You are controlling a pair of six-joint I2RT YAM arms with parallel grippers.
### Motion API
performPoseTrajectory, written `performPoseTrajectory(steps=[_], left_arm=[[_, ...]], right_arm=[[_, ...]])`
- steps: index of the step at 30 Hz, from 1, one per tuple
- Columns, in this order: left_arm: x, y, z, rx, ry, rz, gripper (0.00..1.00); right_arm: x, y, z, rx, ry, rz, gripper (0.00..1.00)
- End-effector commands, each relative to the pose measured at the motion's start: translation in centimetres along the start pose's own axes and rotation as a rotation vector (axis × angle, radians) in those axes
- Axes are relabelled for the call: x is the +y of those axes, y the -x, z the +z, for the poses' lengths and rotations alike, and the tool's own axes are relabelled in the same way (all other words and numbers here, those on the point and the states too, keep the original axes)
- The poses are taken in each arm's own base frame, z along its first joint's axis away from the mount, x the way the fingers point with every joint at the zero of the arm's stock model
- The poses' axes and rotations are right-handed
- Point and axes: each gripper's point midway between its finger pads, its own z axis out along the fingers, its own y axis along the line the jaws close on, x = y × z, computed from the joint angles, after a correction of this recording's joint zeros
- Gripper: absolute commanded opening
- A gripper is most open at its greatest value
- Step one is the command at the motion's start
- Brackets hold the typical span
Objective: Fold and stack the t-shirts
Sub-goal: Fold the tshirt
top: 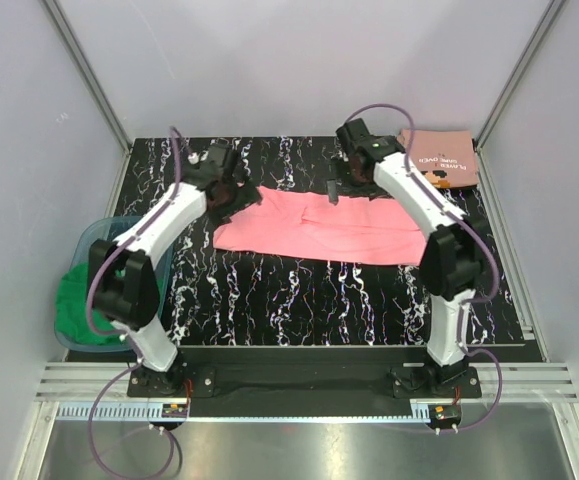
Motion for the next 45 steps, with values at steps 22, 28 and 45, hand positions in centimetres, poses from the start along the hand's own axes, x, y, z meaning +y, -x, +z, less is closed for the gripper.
performPoseTrajectory(steps=[22, 28, 45], left_arm=[[-2.3, -2.7, 10.4, 0.068, 0.487, -0.462, 0.99], [-0.4, -1.8, 12.6, 0.048, 0.485, -0.385, 0.97], [-2.4, 7.5, 18.8, 0.036, 0.075, -0.024, 0.87]], right_arm=[[-1.9, -10.7, -10.6, -0.01, 0.128, 0.162, 1.0], [-2.0, -10.0, -9.6, -0.025, 0.115, 0.147, 1.0], [-2.9, 3.1, 3.1, -0.033, 0.08, 0.141, 1.0]])
